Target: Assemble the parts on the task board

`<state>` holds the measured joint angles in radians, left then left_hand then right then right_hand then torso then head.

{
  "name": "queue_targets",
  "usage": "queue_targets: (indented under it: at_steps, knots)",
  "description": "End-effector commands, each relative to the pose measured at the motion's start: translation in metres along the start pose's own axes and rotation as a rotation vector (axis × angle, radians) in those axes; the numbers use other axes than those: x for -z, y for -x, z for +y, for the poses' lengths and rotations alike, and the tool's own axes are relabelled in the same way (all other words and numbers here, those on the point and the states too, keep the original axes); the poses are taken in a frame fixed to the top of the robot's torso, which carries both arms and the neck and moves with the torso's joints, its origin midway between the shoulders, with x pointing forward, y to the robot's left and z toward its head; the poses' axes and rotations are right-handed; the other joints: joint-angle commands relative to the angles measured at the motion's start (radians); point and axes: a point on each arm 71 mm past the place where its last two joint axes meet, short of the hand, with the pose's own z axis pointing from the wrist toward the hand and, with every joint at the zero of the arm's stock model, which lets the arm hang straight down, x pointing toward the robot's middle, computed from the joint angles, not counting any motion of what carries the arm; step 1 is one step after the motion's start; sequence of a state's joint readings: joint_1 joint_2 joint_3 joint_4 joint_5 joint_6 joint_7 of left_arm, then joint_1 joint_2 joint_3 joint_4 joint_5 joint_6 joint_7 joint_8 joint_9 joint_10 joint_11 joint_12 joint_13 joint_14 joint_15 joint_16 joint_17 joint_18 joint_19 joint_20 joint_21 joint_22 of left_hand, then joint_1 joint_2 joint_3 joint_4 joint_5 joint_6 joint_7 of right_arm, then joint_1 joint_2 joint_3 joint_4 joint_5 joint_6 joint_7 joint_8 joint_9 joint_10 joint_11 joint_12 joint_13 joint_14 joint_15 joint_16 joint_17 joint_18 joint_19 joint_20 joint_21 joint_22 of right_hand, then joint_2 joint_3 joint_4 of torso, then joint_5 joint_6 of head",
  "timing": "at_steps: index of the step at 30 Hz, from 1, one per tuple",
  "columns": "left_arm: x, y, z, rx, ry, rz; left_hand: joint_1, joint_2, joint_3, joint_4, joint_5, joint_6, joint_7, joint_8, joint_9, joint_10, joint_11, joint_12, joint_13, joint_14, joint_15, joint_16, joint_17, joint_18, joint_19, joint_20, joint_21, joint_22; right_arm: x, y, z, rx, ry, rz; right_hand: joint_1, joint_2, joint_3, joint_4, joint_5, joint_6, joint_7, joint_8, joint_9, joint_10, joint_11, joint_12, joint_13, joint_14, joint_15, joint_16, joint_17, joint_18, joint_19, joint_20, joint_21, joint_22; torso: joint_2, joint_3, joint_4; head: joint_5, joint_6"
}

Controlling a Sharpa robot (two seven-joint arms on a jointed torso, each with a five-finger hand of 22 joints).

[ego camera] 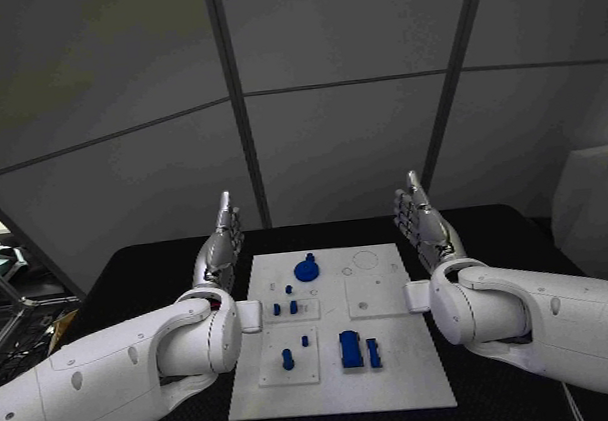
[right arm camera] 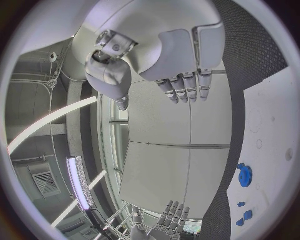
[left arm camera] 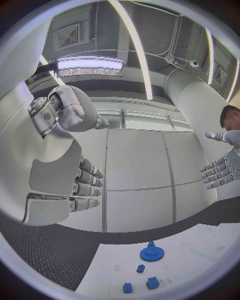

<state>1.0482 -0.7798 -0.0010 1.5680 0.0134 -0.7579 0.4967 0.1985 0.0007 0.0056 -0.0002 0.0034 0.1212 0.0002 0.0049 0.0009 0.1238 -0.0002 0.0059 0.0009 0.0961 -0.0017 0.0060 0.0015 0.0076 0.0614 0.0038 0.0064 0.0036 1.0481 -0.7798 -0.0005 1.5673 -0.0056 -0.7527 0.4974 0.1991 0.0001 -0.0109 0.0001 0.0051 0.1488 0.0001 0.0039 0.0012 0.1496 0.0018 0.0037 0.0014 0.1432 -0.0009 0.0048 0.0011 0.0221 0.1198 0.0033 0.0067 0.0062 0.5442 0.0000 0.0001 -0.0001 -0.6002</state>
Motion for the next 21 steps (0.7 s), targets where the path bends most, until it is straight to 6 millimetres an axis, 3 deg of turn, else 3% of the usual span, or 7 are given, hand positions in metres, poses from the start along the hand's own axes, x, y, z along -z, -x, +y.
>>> queue_targets:
  at_steps: [1,5,6,7,8,9,21]
  knots:
    - [-0.0001,-0.0001,-0.0037,-0.013,-0.035,-0.005,-0.065,-0.001,-0.006,0.000,-0.003,-0.039,0.000,-0.005,-0.001,-0.042,0.000,-0.006,-0.001,-0.096,0.002,-0.006,-0.002,-0.008,-0.061,-0.004,-0.006,-0.004,0.0000,0.0005,0.0027,0.003,0.021,-0.015,-0.065,0.000,0.011,0.000,-0.005,-0.047,0.000,-0.004,-0.001,-0.049,-0.002,-0.004,-0.001,-0.046,0.001,-0.005,-0.001,-0.022,-0.037,-0.003,-0.007,-0.006,0.000,0.0000,-0.0001,0.000,0.000]
    - [-0.0001,-0.0001,-0.0037,-0.013,-0.035,-0.005,-0.085,-0.001,-0.006,0.000,-0.003,-0.050,0.000,-0.005,-0.001,-0.052,0.000,-0.006,-0.001,-0.096,0.002,-0.006,-0.002,-0.008,-0.061,-0.004,-0.006,-0.004,0.0000,0.0005,0.0027,0.003,0.021,-0.015,-0.083,0.000,0.011,0.000,-0.005,-0.062,0.000,-0.004,-0.001,-0.063,-0.002,-0.004,-0.001,-0.058,0.001,-0.005,-0.001,-0.022,-0.048,-0.003,-0.007,-0.006,0.000,0.0000,-0.0001,0.000,0.000]
    - [-0.0001,-0.0001,-0.0037,-0.013,-0.035,-0.005,-0.101,-0.001,-0.006,0.000,-0.003,-0.121,0.000,-0.005,-0.001,-0.124,0.000,-0.006,-0.001,-0.096,0.002,-0.006,-0.002,-0.008,-0.061,-0.004,-0.006,-0.004,0.0000,0.0005,0.0027,0.003,0.021,-0.015,-0.102,0.000,0.011,0.000,-0.005,-0.075,0.000,-0.004,-0.001,-0.078,-0.002,-0.004,-0.001,-0.073,0.001,-0.005,-0.001,-0.022,-0.120,-0.003,-0.007,-0.006,0.000,0.0000,-0.0001,0.000,0.000]
    - [-0.0001,-0.0001,-0.0037,-0.013,-0.035,-0.005,-0.120,-0.001,-0.006,0.000,-0.003,-0.121,0.000,-0.005,-0.001,-0.124,0.000,-0.006,-0.001,-0.096,0.002,-0.006,-0.002,-0.008,-0.061,-0.004,-0.006,-0.004,0.0000,0.0005,0.0027,0.003,0.021,-0.015,-0.118,0.000,0.011,0.000,-0.005,-0.149,0.000,-0.004,-0.001,-0.150,-0.002,-0.004,-0.001,-0.143,0.001,-0.005,-0.001,-0.022,-0.120,-0.003,-0.007,-0.006,0.000,0.0000,-0.0001,0.000,0.000]
    - [-0.0001,-0.0001,-0.0037,-0.013,-0.035,-0.005,-0.198,-0.001,-0.006,0.000,-0.003,-0.121,0.000,-0.005,-0.001,-0.124,0.000,-0.006,-0.001,-0.096,0.002,-0.006,-0.002,-0.008,-0.061,-0.004,-0.006,-0.004,0.0000,0.0005,0.0027,0.003,0.021,-0.015,-0.124,0.000,0.011,0.000,-0.005,-0.149,0.000,-0.004,-0.001,-0.150,-0.002,-0.004,-0.001,-0.143,0.001,-0.005,-0.001,-0.022,-0.120,-0.003,-0.007,-0.006,0.000,0.0000,-0.0001,0.000,0.000]
    - [-0.0001,-0.0001,-0.0037,-0.013,-0.035,-0.005,-0.198,-0.001,-0.006,0.000,-0.003,-0.121,0.000,-0.005,-0.001,-0.124,0.000,-0.006,-0.001,-0.096,0.002,-0.006,-0.002,-0.008,-0.061,-0.004,-0.006,-0.004,0.0000,0.0005,0.0027,0.003,0.021,-0.015,-0.199,0.000,0.011,0.000,-0.005,-0.149,0.000,-0.004,-0.001,-0.150,-0.002,-0.004,-0.001,-0.143,0.001,-0.005,-0.001,-0.022,-0.120,-0.003,-0.007,-0.006,0.000,0.0000,-0.0001,0.000,0.000]
    - [-0.0001,-0.0001,-0.0037,-0.013,-0.035,-0.005,-0.198,-0.001,-0.006,0.000,-0.003,-0.121,0.000,-0.005,-0.001,-0.124,0.000,-0.006,-0.001,-0.096,0.002,-0.006,-0.002,-0.008,-0.061,-0.004,-0.006,-0.004,0.0000,0.0005,0.0027,0.003,0.021,-0.015,-0.199,0.000,0.011,0.000,-0.005,-0.149,0.000,-0.004,-0.001,-0.150,-0.002,-0.004,-0.001,-0.143,0.001,-0.005,-0.001,-0.022,-0.120,-0.003,-0.007,-0.006,0.000,0.0000,-0.0001,0.000,0.000]
